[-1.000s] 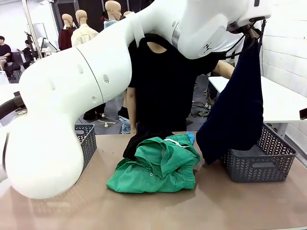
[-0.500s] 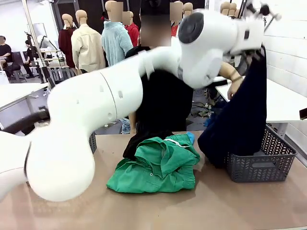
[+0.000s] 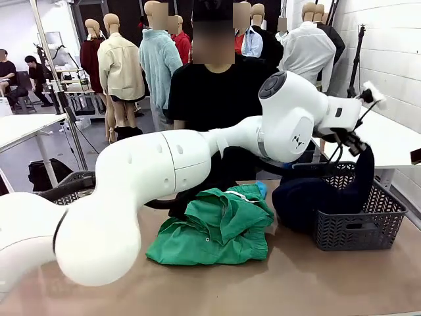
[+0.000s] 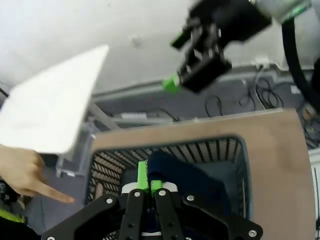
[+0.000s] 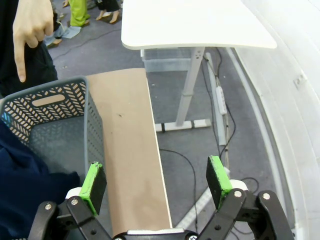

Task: Sort the tops and bottoms.
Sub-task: Sort the clothes according to human instructions.

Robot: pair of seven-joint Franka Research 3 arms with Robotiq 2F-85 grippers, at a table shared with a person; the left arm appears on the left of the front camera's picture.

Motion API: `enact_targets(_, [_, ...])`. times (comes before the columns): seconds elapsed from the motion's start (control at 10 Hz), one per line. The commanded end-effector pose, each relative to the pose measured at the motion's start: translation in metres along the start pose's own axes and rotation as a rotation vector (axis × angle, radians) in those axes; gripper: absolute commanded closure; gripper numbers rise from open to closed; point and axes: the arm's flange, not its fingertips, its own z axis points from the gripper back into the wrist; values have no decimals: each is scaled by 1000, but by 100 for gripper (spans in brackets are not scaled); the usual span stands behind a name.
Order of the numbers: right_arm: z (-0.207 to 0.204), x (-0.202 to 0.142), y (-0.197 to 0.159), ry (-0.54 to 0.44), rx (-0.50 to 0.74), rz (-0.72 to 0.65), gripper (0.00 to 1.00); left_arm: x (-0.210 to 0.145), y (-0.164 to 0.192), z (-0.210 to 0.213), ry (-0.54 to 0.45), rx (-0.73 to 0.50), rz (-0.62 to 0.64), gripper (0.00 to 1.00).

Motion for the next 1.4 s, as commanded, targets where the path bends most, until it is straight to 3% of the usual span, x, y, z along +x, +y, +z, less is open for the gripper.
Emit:
enact_targets(0.0, [2,0,1,5,-3,3,0,82,92,-112,84,-33,-48,100])
enact_targets(0.5, [2,0,1,5,-3,3,0,53,67,-124,250,-202,-62,100])
enact_targets(0.6, [2,0,1,5,-3,3,0,52,66,-123,281,-225,-70,85])
enact_targets(1.0, [2,0,1,5,-3,3,0,63,77,-101,369,-284,-32,8])
enact_targets(1.3, [2,0,1,5,-3,3,0,66,88,-80,389,-313,15,6])
